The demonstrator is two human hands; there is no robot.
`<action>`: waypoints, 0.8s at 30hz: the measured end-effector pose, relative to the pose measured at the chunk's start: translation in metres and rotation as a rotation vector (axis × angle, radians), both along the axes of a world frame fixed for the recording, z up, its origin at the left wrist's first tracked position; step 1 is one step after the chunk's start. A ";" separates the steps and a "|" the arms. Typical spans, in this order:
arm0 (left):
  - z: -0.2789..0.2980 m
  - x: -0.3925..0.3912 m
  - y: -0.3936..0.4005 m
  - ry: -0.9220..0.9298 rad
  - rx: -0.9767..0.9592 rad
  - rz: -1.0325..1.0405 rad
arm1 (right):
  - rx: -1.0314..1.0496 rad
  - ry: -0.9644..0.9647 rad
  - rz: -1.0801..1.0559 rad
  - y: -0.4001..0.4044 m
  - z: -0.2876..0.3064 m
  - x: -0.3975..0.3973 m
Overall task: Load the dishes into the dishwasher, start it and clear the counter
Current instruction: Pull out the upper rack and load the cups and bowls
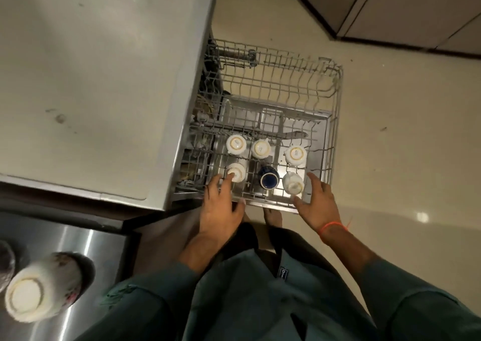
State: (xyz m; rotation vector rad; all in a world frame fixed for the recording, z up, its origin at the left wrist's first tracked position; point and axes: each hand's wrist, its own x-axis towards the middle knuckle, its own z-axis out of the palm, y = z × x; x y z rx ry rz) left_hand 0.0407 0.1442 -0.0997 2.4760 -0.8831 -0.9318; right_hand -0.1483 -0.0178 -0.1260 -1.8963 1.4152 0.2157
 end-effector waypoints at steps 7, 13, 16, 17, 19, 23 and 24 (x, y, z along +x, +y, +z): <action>0.038 -0.029 0.012 0.012 -0.157 0.045 | 0.011 -0.281 0.057 -0.018 0.043 0.026; 0.074 -0.040 0.020 -0.008 -0.299 0.293 | 0.036 -0.456 0.150 -0.017 0.089 0.042; 0.097 -0.042 0.029 -0.032 -0.350 0.436 | 0.064 -0.535 0.220 -0.009 0.105 0.055; 0.105 -0.042 0.035 -0.044 -0.369 0.482 | 0.073 -0.553 0.254 -0.004 0.112 0.061; 0.119 -0.042 0.049 -0.055 -0.426 0.565 | 0.104 -0.583 0.318 0.006 0.126 0.071; 0.143 -0.043 0.080 -0.061 -0.531 0.748 | 0.194 -0.661 0.446 0.026 0.156 0.093; 0.148 -0.043 0.089 -0.059 -0.567 0.801 | 0.209 -0.677 0.486 0.032 0.164 0.098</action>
